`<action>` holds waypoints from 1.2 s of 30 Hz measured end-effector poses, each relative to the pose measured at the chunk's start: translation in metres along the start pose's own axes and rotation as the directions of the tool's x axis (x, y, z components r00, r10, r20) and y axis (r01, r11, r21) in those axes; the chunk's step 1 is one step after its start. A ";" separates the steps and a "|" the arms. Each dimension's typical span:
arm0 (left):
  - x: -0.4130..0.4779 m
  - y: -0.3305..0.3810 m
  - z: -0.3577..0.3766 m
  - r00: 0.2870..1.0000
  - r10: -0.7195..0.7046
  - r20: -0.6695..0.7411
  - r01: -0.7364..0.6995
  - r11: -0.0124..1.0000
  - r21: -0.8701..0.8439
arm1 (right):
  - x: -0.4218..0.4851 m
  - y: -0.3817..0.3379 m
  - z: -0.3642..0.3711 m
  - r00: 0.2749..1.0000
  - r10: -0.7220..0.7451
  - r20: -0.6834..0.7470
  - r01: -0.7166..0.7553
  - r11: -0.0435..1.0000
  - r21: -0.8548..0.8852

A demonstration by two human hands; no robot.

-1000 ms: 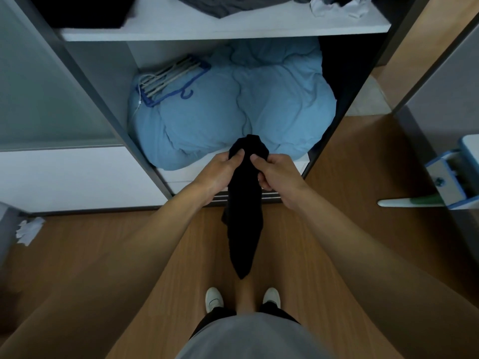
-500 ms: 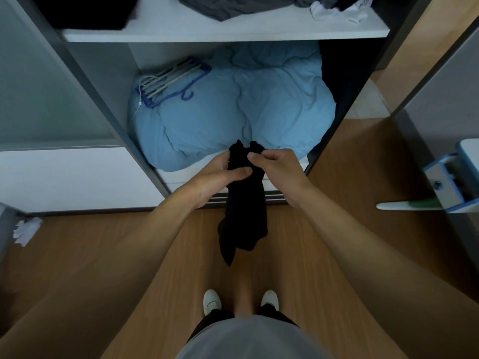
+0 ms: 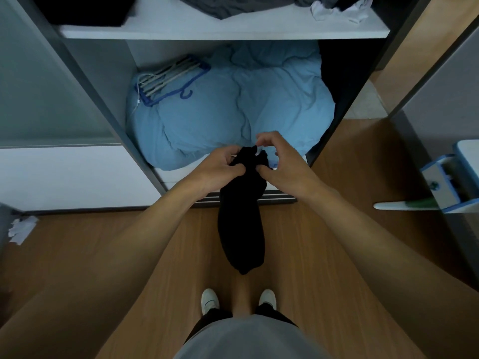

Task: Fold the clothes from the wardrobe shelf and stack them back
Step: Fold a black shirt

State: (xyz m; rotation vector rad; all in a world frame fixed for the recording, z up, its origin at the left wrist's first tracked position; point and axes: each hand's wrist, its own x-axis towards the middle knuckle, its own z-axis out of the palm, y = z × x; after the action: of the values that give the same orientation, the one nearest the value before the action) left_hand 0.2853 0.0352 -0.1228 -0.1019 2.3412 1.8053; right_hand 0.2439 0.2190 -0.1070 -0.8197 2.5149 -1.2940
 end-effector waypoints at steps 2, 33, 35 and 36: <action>-0.002 0.002 -0.003 0.999 0.013 0.030 -0.012 0.999 -0.032 | -0.001 0.000 -0.003 0.996 -0.046 0.081 0.043 0.998 0.037; -0.009 -0.020 -0.007 0.897 0.373 -0.237 -0.284 0.897 0.338 | 0.032 -0.044 0.003 0.999 0.025 0.045 -0.019 0.993 -0.118; -0.009 -0.019 -0.005 0.904 0.362 -0.229 -0.287 0.908 0.306 | 0.032 -0.044 0.002 0.999 0.020 0.041 -0.016 0.994 -0.110; -0.009 -0.018 -0.005 0.902 0.363 -0.233 -0.294 0.912 0.286 | 0.032 -0.044 0.001 0.999 0.022 0.035 -0.019 0.994 -0.103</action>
State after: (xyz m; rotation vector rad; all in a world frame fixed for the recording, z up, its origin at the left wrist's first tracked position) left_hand 0.2969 0.0251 -0.1370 0.0875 2.9200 1.7123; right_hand 0.2341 0.1802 -0.0701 -0.8280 2.5731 -1.1413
